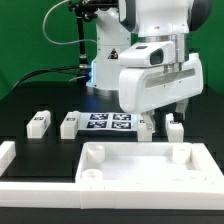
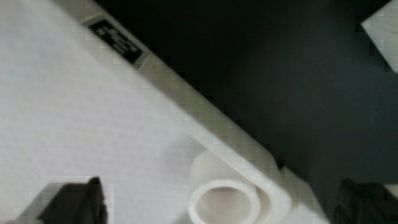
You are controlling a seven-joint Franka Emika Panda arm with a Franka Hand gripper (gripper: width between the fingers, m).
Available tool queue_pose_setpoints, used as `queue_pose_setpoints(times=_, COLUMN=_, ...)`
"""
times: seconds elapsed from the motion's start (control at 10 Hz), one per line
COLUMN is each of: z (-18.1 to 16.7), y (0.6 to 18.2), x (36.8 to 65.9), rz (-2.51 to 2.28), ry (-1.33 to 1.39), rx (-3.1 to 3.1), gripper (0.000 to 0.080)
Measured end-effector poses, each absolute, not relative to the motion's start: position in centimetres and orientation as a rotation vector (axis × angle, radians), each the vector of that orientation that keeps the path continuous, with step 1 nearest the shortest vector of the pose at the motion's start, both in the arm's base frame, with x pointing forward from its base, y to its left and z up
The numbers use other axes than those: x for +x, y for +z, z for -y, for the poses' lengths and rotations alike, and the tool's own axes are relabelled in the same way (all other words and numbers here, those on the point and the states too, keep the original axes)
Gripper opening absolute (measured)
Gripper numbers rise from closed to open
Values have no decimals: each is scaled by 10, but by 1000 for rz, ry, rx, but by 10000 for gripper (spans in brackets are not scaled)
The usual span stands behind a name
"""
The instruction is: Assemble desk
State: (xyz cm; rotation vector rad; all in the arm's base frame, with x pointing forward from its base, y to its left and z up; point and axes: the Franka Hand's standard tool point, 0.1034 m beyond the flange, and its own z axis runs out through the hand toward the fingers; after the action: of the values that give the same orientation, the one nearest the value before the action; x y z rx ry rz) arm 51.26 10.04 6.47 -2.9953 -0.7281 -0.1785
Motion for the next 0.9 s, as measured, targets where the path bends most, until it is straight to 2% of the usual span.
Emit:
queue_pose_setpoints(times=0.3, z=-129, y=66, x=503, rz=96, ry=-100, rx=-3049, gripper=649)
queue_pose_setpoints(times=0.4, z=-129, y=65, x=504, rz=16, ry=-94, rx=-3037, gripper=649)
queue_pose_setpoints(times=0.7, z=-129, y=65, x=502, rz=44, ry=-55, rx=-3042, gripper=649)
queue_pose_setpoints(times=0.9, z=-128, y=60, x=487, rz=53, ry=199, rx=-3059, gripper=649)
